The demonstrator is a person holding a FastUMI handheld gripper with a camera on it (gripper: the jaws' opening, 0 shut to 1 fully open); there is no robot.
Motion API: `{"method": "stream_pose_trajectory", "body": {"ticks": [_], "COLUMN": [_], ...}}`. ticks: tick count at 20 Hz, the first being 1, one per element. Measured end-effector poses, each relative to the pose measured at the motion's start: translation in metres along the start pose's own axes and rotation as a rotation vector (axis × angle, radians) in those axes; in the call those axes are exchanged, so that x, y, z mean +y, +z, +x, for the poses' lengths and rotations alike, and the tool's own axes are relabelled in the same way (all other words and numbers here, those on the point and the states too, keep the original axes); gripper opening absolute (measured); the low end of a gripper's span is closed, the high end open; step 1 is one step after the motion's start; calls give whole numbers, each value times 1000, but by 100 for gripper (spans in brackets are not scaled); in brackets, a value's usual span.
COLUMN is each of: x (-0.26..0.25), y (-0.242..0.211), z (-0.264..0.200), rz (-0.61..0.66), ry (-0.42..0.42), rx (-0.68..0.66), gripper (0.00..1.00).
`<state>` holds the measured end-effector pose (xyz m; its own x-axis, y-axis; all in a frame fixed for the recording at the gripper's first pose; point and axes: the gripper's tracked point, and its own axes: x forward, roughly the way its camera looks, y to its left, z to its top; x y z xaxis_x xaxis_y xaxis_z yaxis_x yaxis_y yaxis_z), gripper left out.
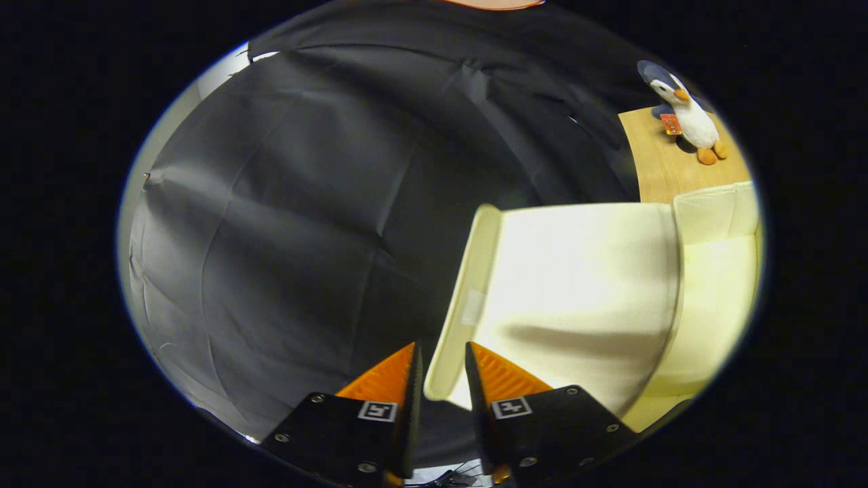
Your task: Open the storage box then place both shoes into the box .Put the left shoe in first, then the right shoe, with the right side of both shoes facing outward in a uniform manner.
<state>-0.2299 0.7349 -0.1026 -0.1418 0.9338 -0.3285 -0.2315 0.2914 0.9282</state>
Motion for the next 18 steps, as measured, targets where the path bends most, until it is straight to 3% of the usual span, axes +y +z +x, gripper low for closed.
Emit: {"method": "stream_pose_trajectory", "body": {"ticks": [1,5,13,18], "x": [-3,-27,-94,-165], "y": [1,21,40,45], "z": [-7,-55,-191,-284], "rz": [-20,-121,-266,-325], "ry": [-13,-99,-313,-509], "rx": [-6,-61,-165,-229], "gripper": [50,78,96,97]}}
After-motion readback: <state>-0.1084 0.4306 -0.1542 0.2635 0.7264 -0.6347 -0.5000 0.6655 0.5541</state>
